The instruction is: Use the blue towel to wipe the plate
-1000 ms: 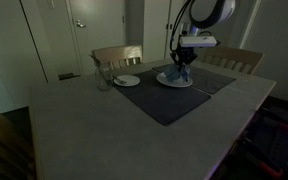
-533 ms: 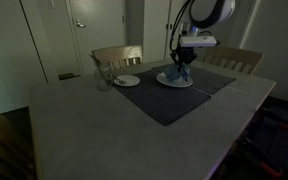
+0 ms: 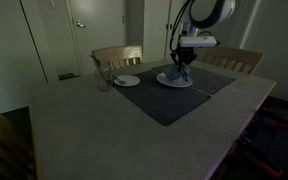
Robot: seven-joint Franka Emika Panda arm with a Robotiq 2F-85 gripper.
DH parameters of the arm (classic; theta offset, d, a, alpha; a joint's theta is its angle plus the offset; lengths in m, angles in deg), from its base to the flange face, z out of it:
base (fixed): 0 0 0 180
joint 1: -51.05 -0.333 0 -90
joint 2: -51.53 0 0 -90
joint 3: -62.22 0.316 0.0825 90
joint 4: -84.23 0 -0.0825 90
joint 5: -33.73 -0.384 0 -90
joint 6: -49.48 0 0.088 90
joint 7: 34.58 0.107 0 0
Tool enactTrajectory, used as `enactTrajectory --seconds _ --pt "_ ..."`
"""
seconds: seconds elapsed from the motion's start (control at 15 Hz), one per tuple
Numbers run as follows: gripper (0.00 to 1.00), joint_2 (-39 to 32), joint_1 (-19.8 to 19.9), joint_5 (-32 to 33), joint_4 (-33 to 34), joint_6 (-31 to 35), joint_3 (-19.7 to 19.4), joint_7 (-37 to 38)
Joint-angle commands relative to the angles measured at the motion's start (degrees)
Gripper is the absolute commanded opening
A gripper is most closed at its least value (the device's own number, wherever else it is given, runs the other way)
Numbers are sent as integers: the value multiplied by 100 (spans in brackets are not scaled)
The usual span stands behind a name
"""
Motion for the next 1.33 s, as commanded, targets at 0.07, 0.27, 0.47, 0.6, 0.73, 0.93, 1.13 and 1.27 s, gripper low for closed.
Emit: enactTrajectory --seconds 0.07,0.27,0.47,0.6,0.73,0.93,1.13,1.27 --pt "2 -89 23 6 57 -38 -37 -37" --pt "2 -259 109 -55 127 0 -53 -130" --pt "2 -520 196 -101 203 57 -94 -190" --pt "2 -715 248 -125 248 108 -126 -241" --pt "2 -902 291 -200 297 216 -154 -241" --pt "2 -1121 323 -476 401 451 -176 -174" --pt "2 -1212 392 -961 512 516 -98 -161" --pt "2 -1276 399 -1206 564 562 -87 -146"
